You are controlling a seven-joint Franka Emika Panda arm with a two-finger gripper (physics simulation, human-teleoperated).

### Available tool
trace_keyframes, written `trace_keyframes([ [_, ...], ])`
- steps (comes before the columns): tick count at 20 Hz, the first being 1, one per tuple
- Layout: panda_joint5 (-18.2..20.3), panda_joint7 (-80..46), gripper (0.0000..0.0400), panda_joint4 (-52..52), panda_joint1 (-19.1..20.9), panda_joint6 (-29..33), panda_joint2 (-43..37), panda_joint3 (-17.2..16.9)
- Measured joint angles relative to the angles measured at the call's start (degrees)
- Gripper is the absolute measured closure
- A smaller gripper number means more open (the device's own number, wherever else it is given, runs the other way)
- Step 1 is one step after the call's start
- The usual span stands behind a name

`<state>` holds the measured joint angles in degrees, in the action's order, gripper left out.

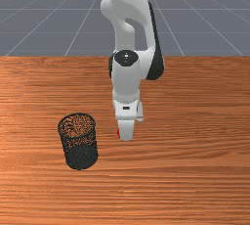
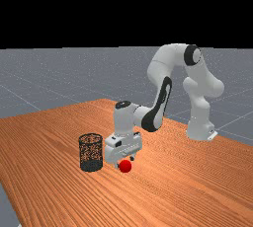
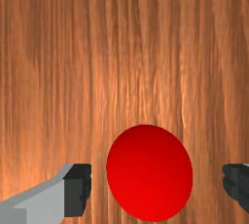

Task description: Put the ball into the container

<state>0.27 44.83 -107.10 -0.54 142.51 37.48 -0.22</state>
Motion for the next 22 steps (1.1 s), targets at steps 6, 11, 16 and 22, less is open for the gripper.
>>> trace_keyframes([
  [6,-0.6,-0.1,0.0,0.1,-0.1,2.5,1.6,-0.7],
  [11,-0.1,0.5,0.0118,1.5,0.4,3.4,4.3,-0.2],
  [16,-0.5,0.0,0.0121,1.1,0.0,3.8,3.8,-0.6],
  [22,1.0,1.5,0.0121,-0.7,1.2,-0.2,-1.5,0.7],
])
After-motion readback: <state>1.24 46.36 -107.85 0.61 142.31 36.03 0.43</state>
